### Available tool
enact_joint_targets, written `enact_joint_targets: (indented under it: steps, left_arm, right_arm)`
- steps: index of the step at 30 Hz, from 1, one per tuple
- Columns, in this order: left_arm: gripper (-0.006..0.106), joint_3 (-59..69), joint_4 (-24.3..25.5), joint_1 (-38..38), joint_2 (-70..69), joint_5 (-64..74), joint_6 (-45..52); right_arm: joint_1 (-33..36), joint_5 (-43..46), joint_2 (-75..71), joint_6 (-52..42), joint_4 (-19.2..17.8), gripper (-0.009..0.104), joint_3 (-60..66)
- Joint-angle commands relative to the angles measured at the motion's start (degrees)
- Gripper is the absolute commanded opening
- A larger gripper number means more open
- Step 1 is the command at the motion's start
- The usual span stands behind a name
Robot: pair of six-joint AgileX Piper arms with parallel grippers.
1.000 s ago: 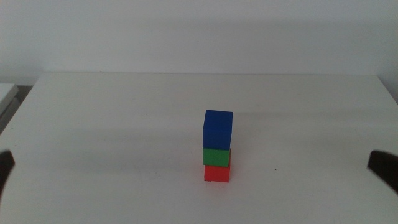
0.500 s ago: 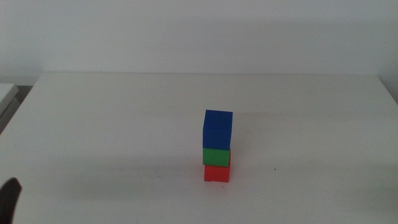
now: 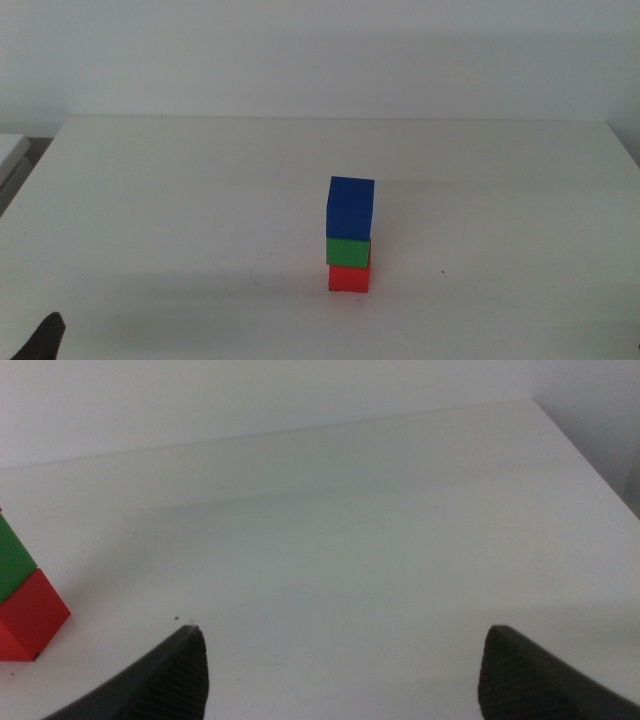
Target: Stack red cubes first, then green, then blue cubes in a specific spot.
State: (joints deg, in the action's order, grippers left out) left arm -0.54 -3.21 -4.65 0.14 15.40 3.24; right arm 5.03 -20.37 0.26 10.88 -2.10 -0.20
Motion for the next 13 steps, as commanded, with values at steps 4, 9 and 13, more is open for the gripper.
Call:
enact_joint_targets:
  steps: [4,9,13]
  left_arm:
    - [0.094,0.5,-0.4,0.0,-0.1,-3.3,0.0]
    - [0.094,0.5,-0.4,0.0,-0.1,-3.3,0.0]
    - [0.094,0.5,-0.2,0.0,-0.1,-3.6,0.0]
  right_arm:
    - [-0.4,1.1,-0.3,-0.2,-0.7,0.089,0.2]
    - [-0.4,1.1,-0.3,-0.2,-0.7,0.089,0.2]
    - [-0.4,1.1,-0.3,-0.2,-0.7,0.089,0.2]
